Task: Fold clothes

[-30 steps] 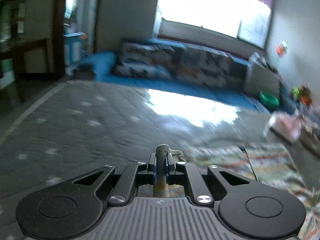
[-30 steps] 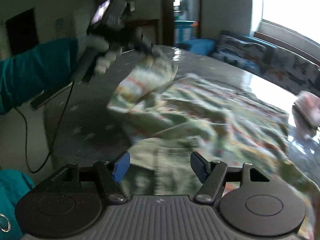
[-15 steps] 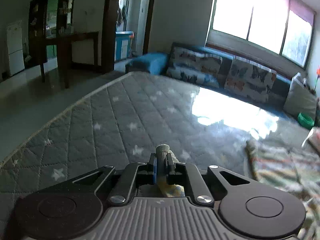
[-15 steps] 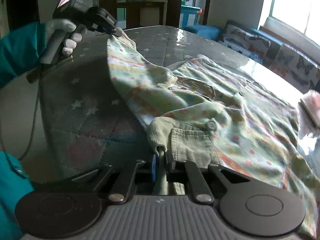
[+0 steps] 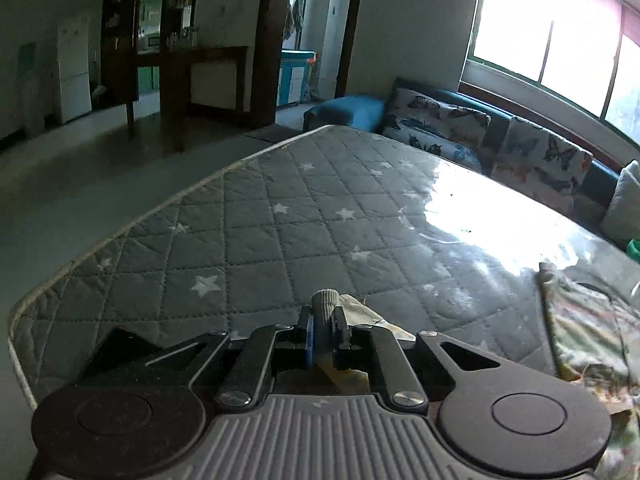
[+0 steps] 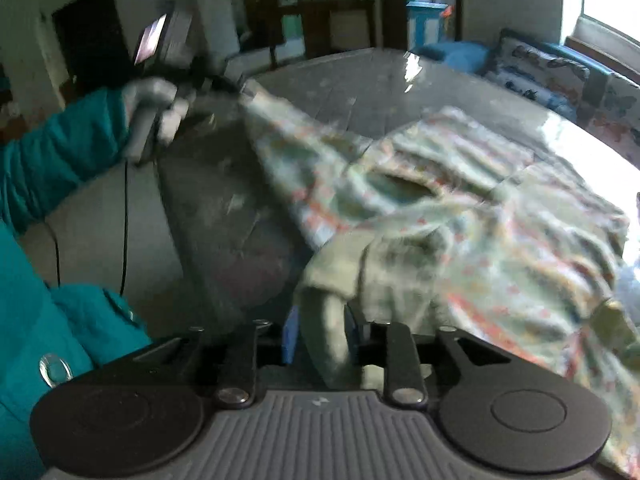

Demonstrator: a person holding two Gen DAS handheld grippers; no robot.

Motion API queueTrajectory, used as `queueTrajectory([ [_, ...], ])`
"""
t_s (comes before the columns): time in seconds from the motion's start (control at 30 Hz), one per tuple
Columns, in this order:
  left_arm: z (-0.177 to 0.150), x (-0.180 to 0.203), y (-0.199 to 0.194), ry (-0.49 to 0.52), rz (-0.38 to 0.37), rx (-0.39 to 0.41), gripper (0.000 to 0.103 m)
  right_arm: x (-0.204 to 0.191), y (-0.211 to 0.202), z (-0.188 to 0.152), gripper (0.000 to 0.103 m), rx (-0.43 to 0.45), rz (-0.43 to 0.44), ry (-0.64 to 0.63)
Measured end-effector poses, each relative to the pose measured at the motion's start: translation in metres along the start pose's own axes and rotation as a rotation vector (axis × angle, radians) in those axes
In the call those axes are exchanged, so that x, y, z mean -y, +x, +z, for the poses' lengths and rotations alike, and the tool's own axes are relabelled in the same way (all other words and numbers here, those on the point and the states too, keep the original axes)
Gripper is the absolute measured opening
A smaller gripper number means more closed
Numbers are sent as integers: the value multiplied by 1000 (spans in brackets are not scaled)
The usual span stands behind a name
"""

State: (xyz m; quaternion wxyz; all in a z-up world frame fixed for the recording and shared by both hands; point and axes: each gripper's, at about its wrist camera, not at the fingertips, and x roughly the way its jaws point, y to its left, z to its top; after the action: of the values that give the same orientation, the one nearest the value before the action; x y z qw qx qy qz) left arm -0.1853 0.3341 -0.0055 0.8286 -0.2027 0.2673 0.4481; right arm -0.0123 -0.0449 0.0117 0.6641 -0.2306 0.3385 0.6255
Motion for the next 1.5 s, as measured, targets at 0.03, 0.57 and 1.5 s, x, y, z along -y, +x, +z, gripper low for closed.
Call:
queueTrajectory([
  [0.03, 0, 1, 1, 9, 13, 6, 10, 6, -3, 2, 33, 18, -23, 18],
  [0.57, 11, -3, 3, 33, 110, 7, 32, 69, -6, -32, 37, 47, -258, 241],
  [1.5, -54, 167, 7, 408, -391, -170, 33, 229, -64, -119, 39, 124, -781, 624],
])
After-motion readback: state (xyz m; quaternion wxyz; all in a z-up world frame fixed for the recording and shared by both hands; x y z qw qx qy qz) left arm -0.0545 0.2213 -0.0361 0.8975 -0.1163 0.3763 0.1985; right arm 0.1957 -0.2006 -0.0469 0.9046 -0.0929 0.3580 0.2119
